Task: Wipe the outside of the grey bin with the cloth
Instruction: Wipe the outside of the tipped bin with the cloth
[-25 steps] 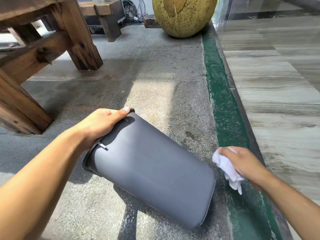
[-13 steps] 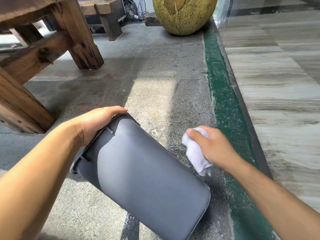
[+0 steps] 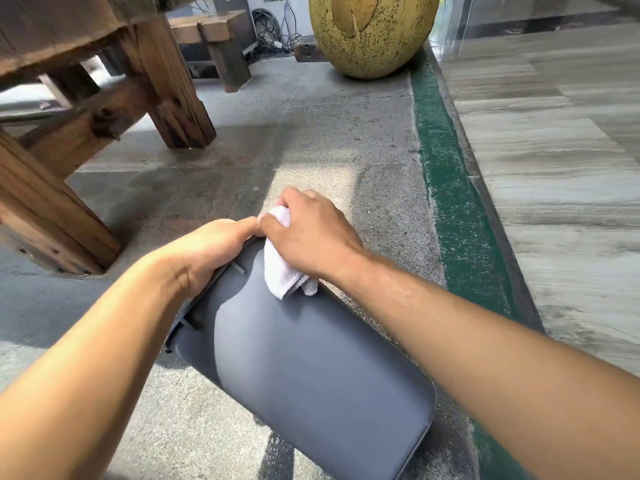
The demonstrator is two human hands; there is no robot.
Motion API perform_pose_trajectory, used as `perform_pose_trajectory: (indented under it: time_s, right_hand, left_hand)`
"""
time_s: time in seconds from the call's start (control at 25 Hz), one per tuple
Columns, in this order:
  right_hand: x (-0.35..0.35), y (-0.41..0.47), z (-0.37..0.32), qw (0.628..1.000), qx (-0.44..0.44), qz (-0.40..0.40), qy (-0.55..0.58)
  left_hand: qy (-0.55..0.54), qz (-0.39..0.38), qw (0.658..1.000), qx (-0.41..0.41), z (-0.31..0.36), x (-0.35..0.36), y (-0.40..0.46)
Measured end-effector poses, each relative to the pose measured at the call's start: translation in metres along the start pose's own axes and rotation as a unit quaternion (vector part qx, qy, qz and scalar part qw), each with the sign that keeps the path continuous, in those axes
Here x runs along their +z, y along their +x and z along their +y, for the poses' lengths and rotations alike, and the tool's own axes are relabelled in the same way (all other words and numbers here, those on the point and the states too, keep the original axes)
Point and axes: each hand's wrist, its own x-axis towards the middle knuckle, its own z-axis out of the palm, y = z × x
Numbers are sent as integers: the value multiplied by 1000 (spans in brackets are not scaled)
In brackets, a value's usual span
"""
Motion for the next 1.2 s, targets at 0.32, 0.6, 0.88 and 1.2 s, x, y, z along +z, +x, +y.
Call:
perform_pose_trajectory:
  time_s: [0.32,0.6,0.88,1.2]
  right_hand:
    - [9,-68,63,998,24,-13,-53]
    - [-8,-147,127,992,110,-6,-65]
    - [-2,-206,167,974,216,-6,-64]
    - [-15,-136,165,950,269,137,76]
  left_hand:
    - [23,26,999,-2,-6,-7,5]
    - [27,21,999,30,-9,-6,14]
    - [25,31,998,51,-13,-10,20]
    - [-68,10,993,99,-22,-12,17]
